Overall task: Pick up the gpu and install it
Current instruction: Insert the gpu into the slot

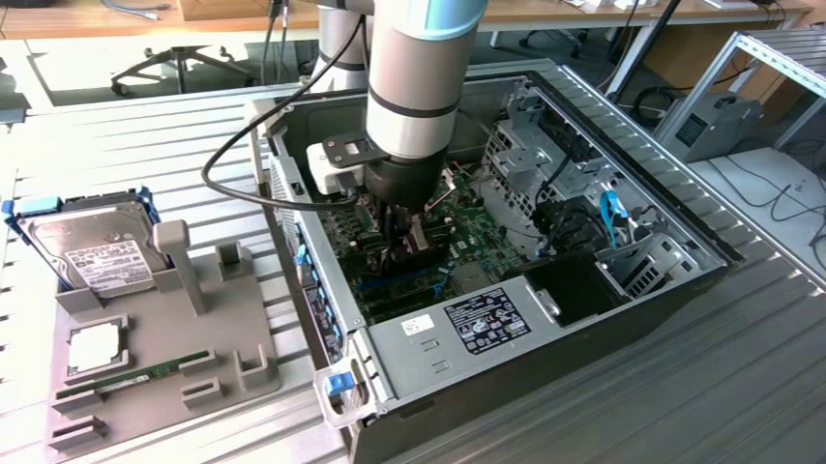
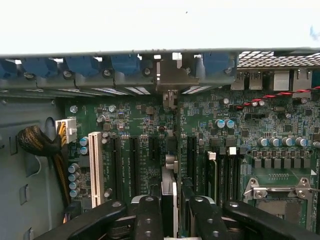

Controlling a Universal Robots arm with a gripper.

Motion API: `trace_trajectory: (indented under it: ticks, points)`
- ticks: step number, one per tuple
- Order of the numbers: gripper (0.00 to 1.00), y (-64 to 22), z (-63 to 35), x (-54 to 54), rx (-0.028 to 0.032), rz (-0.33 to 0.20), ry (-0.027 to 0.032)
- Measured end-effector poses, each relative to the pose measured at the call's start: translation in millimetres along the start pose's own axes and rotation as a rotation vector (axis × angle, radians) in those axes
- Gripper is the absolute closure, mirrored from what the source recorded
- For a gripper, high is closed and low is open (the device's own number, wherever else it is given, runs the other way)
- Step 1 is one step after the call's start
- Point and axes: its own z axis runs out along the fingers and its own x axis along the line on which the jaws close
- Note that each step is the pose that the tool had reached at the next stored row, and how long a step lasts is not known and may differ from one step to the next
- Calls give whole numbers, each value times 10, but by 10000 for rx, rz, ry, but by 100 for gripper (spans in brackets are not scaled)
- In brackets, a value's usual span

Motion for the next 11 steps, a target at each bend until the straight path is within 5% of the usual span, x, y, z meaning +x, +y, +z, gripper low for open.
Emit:
trace_trajectory:
  ticks: [3, 6, 11]
  points:
    - [73, 0, 4, -1, 4, 1, -10]
    - [60, 0, 1, 0, 1, 0, -2]
    - [60, -1, -49, -1, 0, -1, 8]
